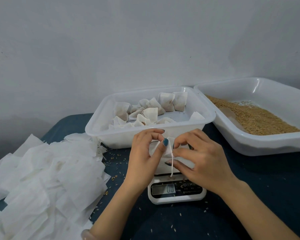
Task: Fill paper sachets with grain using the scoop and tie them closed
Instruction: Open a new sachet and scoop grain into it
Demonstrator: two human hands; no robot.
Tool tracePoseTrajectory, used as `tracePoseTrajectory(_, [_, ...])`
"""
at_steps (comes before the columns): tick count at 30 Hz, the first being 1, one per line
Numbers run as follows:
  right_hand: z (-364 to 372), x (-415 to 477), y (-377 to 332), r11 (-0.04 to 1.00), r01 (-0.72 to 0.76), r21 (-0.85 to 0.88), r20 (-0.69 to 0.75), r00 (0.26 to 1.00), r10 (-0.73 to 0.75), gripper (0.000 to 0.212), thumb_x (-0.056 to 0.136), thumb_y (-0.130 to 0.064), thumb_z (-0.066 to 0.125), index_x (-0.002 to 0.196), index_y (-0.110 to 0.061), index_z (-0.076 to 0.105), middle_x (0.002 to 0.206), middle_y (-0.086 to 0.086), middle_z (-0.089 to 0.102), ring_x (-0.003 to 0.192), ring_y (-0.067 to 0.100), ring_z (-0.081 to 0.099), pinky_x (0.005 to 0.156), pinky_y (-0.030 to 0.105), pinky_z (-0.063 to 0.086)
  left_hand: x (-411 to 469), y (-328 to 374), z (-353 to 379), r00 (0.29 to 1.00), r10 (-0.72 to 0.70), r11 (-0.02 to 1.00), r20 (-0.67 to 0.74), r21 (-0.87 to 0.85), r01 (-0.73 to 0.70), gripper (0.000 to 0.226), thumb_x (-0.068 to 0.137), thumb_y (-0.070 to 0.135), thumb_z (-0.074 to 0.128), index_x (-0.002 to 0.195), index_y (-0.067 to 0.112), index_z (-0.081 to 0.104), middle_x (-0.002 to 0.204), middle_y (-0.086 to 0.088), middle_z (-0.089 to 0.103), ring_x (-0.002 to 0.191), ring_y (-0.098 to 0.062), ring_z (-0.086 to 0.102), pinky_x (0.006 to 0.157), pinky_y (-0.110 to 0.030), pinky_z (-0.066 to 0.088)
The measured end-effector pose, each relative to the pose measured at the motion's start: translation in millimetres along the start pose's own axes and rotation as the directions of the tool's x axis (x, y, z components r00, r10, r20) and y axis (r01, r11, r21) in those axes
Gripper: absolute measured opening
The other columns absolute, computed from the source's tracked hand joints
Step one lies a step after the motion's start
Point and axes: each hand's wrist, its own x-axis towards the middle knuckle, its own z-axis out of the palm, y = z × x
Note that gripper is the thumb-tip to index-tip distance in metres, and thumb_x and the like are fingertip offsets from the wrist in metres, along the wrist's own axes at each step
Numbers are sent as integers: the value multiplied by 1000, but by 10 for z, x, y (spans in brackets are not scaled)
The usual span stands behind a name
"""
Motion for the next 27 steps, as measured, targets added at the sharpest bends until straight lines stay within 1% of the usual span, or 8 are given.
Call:
tracePoseTrajectory(4, [3, -10, -12, 999, 44, 13, 39, 998, -44, 22, 92, -39, 66, 86, -20, 74, 90, -11, 70, 89, 11, 58, 66, 23, 50, -19, -3, 12, 999, -28, 999, 25, -39, 29, 15, 93, 45, 54, 91, 31, 59, 118, 22, 63, 119, -1, 52, 93, -29, 43])
tracePoseTrajectory(9, [11, -7, -28, 999, -43, 17, 98, 994, 41, 22, 90, -42, 60, 91, -22, 69, 83, -12, 65, 87, 9, 55, 59, 22, 49, -12, -20, 9, 999, -33, 996, 30, -79, 35, 10, 99, 34, 54, 92, 29, 59, 117, 22, 65, 115, 0, 58, 91, -34, 49])
tracePoseTrajectory(14, [20, -27, 4, 990, -98, 98, 67, 993, 92, 17, 91, -31, 63, 99, -20, 72, 82, -10, 66, 84, 9, 53, 61, 26, 50, -33, -6, -5, 991, 1, 988, 130, -156, 19, 22, 99, 49, 47, 105, 30, 57, 113, 14, 70, 101, -11, 66, 87, -46, 53])
tracePoseTrajectory(17, [22, -22, 30, 977, -139, 164, 51, 990, 132, 19, 86, -24, 72, 103, -16, 73, 86, -10, 67, 86, 6, 52, 66, 25, 49, -36, -46, -48, 949, -16, 992, 315, -113, 55, 49, 88, 73, 45, 120, 36, 46, 112, 15, 68, 99, -12, 67, 85, -39, 54])
tracePoseTrajectory(20, [21, -22, 31, 971, -138, 198, 31, 990, 134, 21, 83, -20, 72, 103, -13, 73, 84, -10, 66, 85, 6, 51, 66, 25, 49, -29, -99, -69, 902, -71, 995, 426, 98, 32, 51, 77, 80, 49, 120, 54, 39, 101, 16, 68, 88, -4, 65, 77, -33, 55])
tracePoseTrajectory(22, [11, -21, 28, 970, -128, 205, 20, 992, 126, 20, 83, -17, 72, 102, -12, 73, 82, -11, 63, 83, 7, 50, 65, 25, 48, -24, -120, -70, 898, -83, 987, 433, 162, 13, 43, 76, 78, 48, 114, 59, 40, 99, 16, 67, 88, -2, 64, 75, -29, 53])
tracePoseTrajectory(25, [-6, -7, 30, 975, -110, 193, -10, 993, 113, 18, 83, -14, 70, 101, -11, 73, 81, -18, 53, 81, 6, 48, 64, 21, 44, 2, -145, -101, 915, -54, 983, 400, 183, -22, 41, 82, 72, 46, 112, 44, 54, 93, 17, 67, 83, -3, 61, 72, -29, 50])
tracePoseTrajectory(27, [-15, 3, 44, 972, -119, 203, -41, 991, 129, 16, 84, -13, 70, 99, -10, 73, 81, -19, 48, 80, 6, 46, 63, 22, 44, 21, -159, -137, 920, -23, 982, 391, 182, -53, 33, 86, 67, 45, 102, 41, 59, 86, 20, 64, 77, -2, 58, 68, -28, 47])
